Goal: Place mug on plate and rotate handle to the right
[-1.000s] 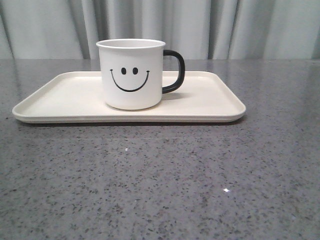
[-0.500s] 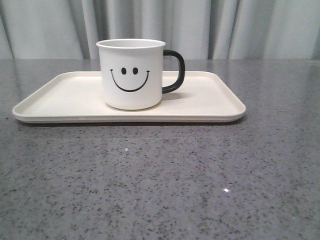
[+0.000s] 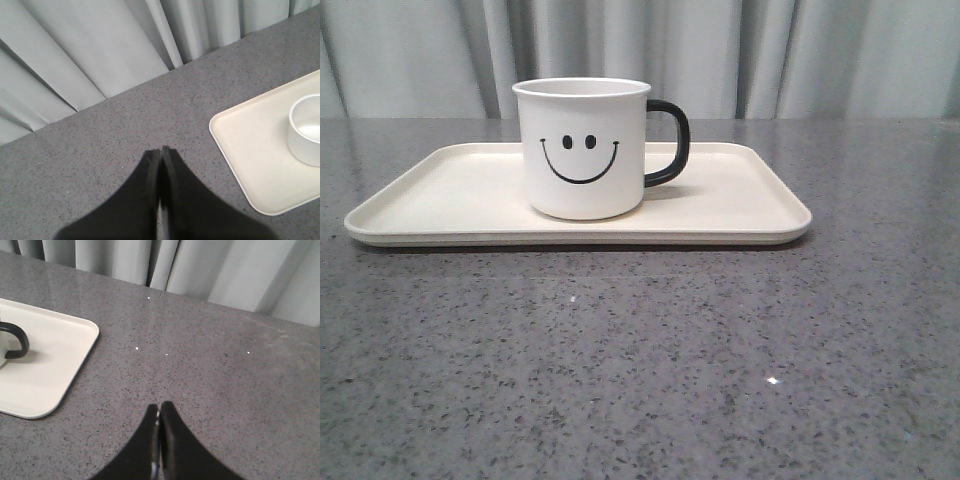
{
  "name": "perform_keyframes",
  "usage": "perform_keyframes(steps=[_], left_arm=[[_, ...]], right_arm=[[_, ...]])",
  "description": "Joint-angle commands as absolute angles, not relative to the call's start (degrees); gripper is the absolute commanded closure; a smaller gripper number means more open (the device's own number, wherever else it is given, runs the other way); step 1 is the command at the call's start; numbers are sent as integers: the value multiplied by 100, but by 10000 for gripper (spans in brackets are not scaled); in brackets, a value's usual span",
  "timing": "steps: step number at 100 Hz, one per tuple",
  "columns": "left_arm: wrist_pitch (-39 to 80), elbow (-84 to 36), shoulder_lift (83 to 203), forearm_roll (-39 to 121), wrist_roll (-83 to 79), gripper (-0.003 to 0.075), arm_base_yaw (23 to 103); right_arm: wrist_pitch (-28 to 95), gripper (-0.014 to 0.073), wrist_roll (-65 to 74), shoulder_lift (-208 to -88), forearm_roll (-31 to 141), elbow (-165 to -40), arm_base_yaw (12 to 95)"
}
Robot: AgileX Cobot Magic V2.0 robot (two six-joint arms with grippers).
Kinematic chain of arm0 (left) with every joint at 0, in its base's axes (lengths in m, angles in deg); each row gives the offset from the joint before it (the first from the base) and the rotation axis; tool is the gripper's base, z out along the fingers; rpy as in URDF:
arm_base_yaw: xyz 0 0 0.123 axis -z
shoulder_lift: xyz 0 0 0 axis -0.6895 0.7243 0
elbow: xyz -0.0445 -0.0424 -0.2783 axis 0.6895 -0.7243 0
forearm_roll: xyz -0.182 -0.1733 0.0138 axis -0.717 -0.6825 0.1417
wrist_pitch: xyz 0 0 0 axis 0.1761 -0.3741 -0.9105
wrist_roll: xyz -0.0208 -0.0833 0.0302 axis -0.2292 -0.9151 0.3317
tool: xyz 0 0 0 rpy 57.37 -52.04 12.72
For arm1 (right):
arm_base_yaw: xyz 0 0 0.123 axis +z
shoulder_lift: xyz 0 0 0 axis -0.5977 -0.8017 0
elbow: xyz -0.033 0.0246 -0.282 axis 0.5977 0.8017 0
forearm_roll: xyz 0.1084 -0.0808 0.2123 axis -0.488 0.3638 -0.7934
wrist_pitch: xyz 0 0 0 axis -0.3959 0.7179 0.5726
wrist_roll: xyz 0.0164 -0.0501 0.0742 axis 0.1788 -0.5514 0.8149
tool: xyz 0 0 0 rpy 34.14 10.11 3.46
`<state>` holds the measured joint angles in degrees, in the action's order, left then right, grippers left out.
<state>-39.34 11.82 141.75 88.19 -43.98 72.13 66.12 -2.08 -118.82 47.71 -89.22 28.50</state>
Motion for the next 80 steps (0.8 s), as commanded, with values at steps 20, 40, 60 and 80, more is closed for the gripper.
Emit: perform_keyframes(steps=[20,40,60,80], left_arm=[[-3585,1283,14143,8861,-4463,740,7252],[-3585,1283,14228,8861,-4463,740,7252],[-3585,1283,14444,8871,-4463,740,7252],[-3428,1217,14610,8971,-4463,740,7252]], right_arm=[[6269,714,-220,-11895,4722,-9062,2858],[6269,714,-220,-11895,4722,-9062,2858],[6269,714,-220,-11895,4722,-9062,2858],[6269,714,-220,-11895,4722,-9062,2858]])
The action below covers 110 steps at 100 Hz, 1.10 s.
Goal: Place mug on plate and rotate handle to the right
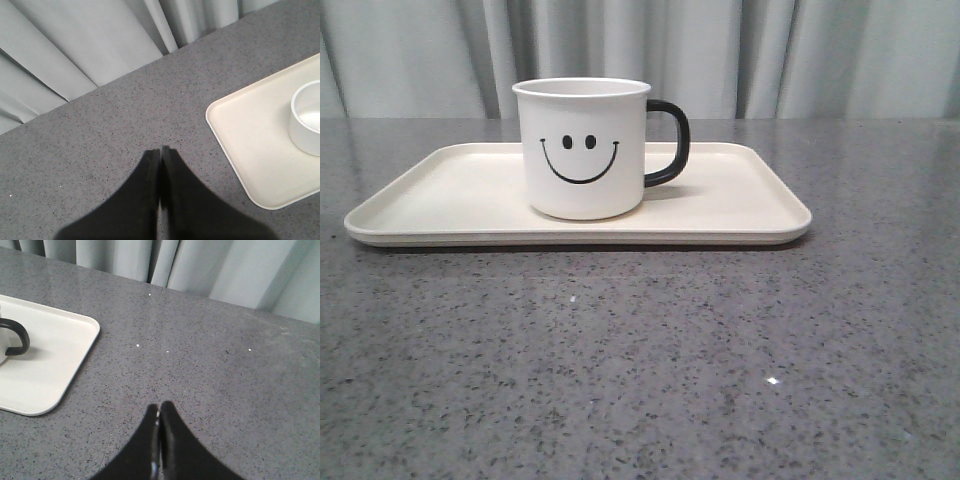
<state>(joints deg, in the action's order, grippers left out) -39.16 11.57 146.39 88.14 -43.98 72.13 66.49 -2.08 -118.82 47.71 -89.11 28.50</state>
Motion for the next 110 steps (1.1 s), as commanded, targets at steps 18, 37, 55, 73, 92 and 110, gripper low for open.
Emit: perform_keyframes(steps=[18,37,55,73,92,110], left_arm=[[-1869,237,13900,8465,-4463,740,7167],[1381,-2440,12396,7419,-4463,740,6240],[3460,-4932,10913,6354,-4463,740,5377],[3903,-6467,9539,6231,-4463,740,5019],[3329,-7011,8785,6327,-4463,740,4983],[3161,-7289,8664,6586,-4452,740,4979]], right_arm=[[6276,714,-220,-11895,4722,-9062,2858],[6276,714,-220,-11895,4722,-9062,2858],[6276,714,-220,-11895,4722,-9062,2858],[6276,714,-220,-11895,4722,-9062,2858],[6276,714,-220,-11895,4722,-9062,2858],[6276,714,-220,-11895,4722,-9062,2858]])
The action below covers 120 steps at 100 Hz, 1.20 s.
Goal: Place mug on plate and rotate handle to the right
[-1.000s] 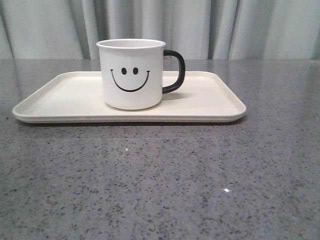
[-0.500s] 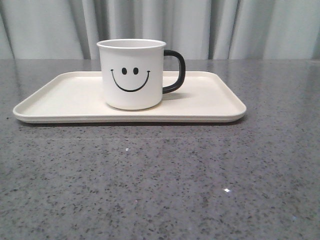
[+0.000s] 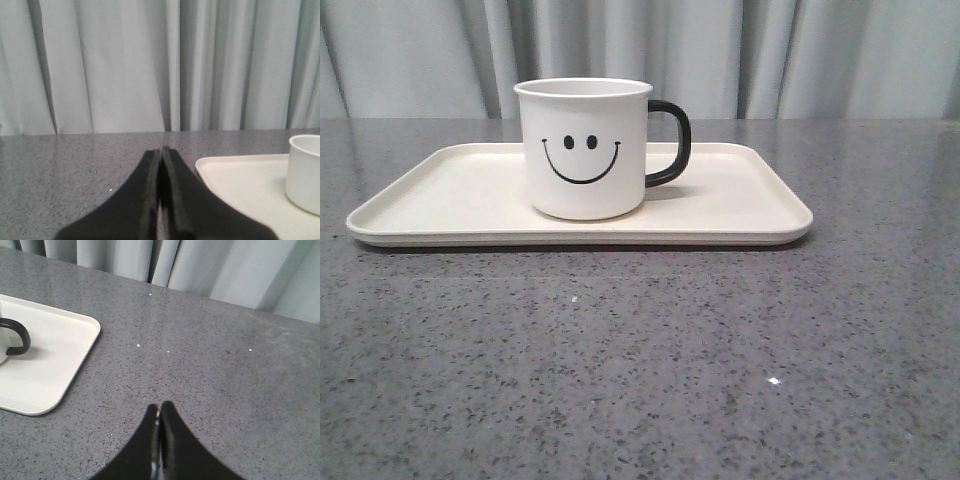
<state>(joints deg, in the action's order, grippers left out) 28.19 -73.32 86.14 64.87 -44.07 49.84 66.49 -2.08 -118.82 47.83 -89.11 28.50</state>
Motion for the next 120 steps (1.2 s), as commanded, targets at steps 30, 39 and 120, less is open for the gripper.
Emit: perform_keyframes(steps=[30,39,120], left_arm=[[3659,-8011,8350,6721,-4334,740,4969],[4045,-8221,8339,6721,-4334,740,4895],[3915,-8207,8339,6721,-4334,740,4650]], right_arm=[[6287,714,-220,-11895,4722,-9062,2858],[6294,714,-220,-11888,4722,-9062,2858],[6319,714,-220,-11888,4722,-9062,2858]])
